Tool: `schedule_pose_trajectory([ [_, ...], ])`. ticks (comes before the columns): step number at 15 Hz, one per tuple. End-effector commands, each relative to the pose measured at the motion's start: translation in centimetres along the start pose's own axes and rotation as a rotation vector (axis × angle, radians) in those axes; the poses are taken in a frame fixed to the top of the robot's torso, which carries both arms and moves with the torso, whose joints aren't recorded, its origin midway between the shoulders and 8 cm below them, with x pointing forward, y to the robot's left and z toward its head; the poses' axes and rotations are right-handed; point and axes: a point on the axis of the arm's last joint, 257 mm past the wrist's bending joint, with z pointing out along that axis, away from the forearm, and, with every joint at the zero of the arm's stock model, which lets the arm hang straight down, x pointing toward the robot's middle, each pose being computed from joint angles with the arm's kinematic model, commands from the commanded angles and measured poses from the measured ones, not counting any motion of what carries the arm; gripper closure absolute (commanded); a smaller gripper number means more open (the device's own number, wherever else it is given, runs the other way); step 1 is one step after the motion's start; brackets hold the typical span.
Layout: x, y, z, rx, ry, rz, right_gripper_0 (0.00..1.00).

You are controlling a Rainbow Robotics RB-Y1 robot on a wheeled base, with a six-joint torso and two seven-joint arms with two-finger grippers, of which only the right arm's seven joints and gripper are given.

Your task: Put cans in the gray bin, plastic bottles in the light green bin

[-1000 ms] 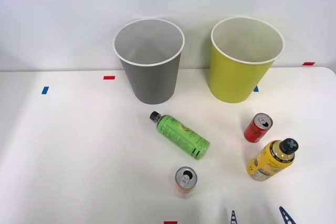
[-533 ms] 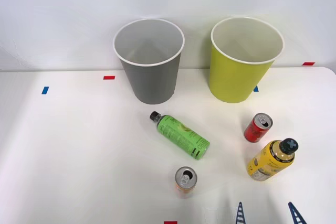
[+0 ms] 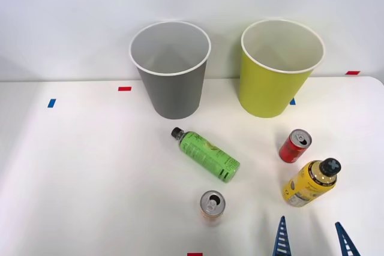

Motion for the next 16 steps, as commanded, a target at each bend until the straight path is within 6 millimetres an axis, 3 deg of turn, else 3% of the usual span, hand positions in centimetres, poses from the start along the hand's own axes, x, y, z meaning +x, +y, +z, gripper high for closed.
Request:
schedule_pose_trajectory([
  [1,0.4,-0.3,0.9,-0.020,0.011,0.007,0.00],
  [8,-1.3,-0.8,6.0,-0.037,-0.062,-0.011,0.00],
  [16,-2.1,-0.7,9.9,-0.044,-0.082,-0.008,0.00],
])
